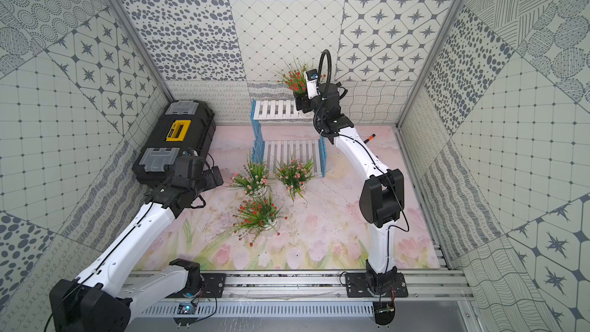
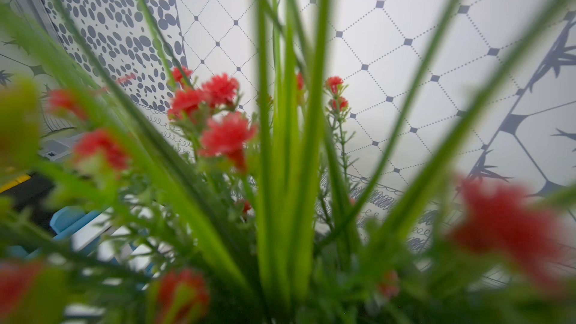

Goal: Place the baby's breath potted plants on the rack by color
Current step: Place the baby's breath potted plant on the rack.

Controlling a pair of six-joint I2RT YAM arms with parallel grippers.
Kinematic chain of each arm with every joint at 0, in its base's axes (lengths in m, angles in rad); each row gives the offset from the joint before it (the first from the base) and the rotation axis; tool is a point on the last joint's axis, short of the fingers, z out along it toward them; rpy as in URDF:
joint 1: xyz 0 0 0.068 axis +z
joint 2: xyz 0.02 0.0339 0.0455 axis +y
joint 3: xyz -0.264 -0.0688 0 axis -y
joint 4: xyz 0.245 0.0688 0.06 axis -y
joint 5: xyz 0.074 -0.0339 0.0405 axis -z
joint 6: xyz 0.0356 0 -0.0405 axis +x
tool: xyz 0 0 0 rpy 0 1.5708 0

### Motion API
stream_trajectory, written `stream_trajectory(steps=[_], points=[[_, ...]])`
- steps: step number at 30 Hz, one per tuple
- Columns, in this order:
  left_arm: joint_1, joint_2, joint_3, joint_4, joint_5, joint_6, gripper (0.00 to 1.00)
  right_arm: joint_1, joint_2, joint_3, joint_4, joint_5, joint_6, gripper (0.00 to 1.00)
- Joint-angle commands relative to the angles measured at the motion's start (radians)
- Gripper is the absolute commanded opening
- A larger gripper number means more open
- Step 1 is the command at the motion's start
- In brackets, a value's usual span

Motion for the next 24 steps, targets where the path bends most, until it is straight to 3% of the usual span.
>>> stream_trajectory(steps=[1, 4, 16, 24], points=[[0.0, -0.003, -0.005, 0.021, 0.017, -0.007, 0.99, -0.002, -0.054, -0.013, 0.091, 0.013, -0.017, 0.91], [0.0, -0.006, -0.005, 0.017, 0.018, -0.006, 0.99, -0.002, -0.069, -0.033, 0.113, 0.018, -0.017, 0.98], [0.0, -0.013, -0.015, 0.017, 0.016, -0.012, 0.98, -0.002, -0.157, -0.161, 0.188, -0.016, -0.004, 0.98], [0.0, -0.018, -0.011, 0.015, 0.007, -0.001, 0.99, -0.001, -0.303, -0.363, 0.301, 0.005, 0.018, 0.98]])
